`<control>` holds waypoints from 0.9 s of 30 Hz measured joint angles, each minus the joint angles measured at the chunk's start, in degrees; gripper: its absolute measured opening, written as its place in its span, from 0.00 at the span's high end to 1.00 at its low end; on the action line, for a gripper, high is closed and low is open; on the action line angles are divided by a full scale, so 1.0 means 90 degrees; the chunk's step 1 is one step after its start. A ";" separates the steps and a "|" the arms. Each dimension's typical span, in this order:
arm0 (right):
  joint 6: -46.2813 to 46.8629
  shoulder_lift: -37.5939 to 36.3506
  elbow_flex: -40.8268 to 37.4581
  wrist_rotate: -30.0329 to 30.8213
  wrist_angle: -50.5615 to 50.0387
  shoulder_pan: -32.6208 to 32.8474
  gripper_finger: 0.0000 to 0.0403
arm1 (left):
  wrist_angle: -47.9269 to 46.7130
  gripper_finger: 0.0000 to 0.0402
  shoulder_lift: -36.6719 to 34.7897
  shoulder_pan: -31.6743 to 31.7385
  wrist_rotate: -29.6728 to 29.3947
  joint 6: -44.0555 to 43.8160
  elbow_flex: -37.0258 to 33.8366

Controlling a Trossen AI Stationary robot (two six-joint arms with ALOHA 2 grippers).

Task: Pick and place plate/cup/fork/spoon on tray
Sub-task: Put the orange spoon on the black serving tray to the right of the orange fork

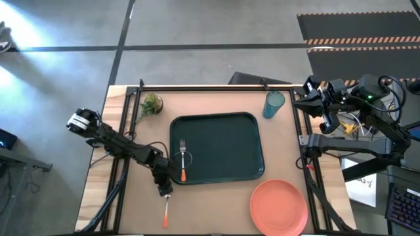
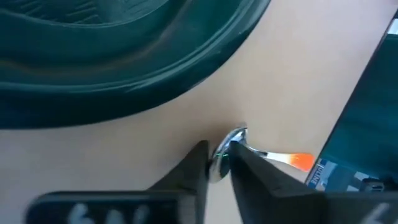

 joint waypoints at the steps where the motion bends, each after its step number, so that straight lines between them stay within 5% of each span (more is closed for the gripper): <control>1: 0.0000 0.0000 -0.0001 0.0002 -0.0001 0.0000 0.98 | 0.0000 0.96 0.0002 -0.0001 -0.0014 0.0001 0.0000; 12: 0.0000 0.0000 0.0000 0.0060 -0.0001 0.0000 0.98 | -0.0046 1.00 -0.0155 -0.0057 -0.0261 0.0034 0.0041; 19: 0.0002 -0.0005 0.0001 0.0155 -0.0004 0.0000 0.98 | -0.0747 1.00 -0.1406 -0.0046 -0.0363 -0.0337 0.0266; 27: 0.0002 -0.0005 0.0001 0.0155 -0.0006 0.0000 0.98 | -0.1654 1.00 -0.3009 0.0420 -0.2036 0.0157 0.1037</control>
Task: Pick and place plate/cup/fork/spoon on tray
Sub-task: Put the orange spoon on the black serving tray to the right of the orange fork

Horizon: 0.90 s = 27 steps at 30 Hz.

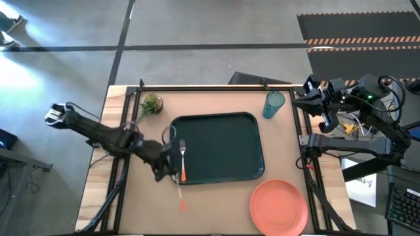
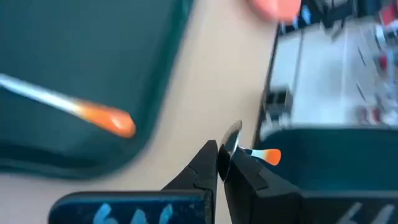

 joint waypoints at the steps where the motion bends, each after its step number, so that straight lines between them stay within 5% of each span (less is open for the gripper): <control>1: 0.0000 0.0000 0.0000 0.0000 0.0000 0.0000 0.98 | -0.0307 1.00 -0.0064 0.0132 -0.0139 0.0244 0.0166; 7: 0.0000 0.0002 0.0000 0.0005 0.0000 0.0000 0.98 | -0.2100 1.00 0.0291 0.1334 -0.0351 0.2175 0.1211; 16: 0.0156 0.0002 0.0000 0.0012 0.0002 0.0000 0.98 | -0.2140 1.00 0.2046 0.2950 0.0941 0.5018 0.2510; 27: 0.0114 0.0002 0.0000 0.0012 -0.0010 0.0000 0.98 | -0.2062 1.00 0.3599 0.3425 0.1471 0.5873 0.2581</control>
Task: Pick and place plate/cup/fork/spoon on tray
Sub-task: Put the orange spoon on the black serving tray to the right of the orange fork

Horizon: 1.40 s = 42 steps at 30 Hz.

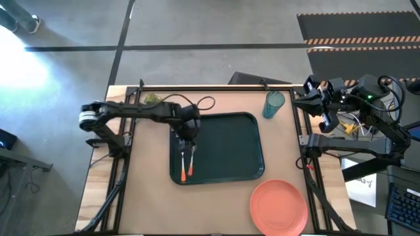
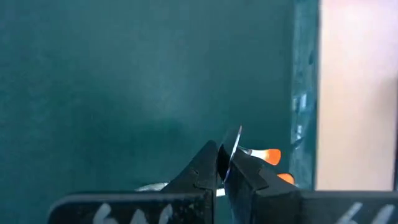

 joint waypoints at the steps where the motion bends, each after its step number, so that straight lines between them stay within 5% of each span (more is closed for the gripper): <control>1: 0.0000 0.0000 0.0000 0.0000 -0.0023 0.0000 0.98 | 0.0017 1.00 0.0066 0.0002 0.0000 0.0000 0.0000; 42: 0.0001 0.0002 0.0000 -0.0002 -0.0088 0.0000 0.98 | 0.1353 1.00 0.0136 0.0044 0.0148 -0.0898 -0.1446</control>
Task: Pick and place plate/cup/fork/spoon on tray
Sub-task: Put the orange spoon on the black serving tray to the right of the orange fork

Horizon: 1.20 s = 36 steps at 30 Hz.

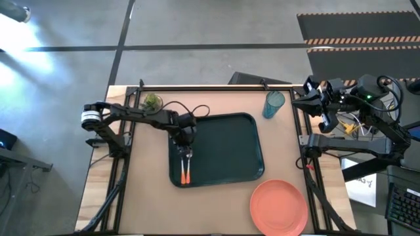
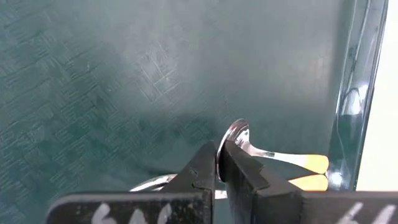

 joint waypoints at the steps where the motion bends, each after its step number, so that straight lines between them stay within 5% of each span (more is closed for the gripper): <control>1: -0.0001 0.0000 0.0000 0.0000 0.0000 0.0000 0.98 | 0.0053 1.00 -0.0003 -0.0001 -0.0002 -0.0036 0.0000; 36: -0.0015 0.0000 0.0000 -0.0001 0.0000 0.0000 0.98 | 0.0267 0.91 -0.0005 0.0002 -0.0313 -0.0072 -0.0064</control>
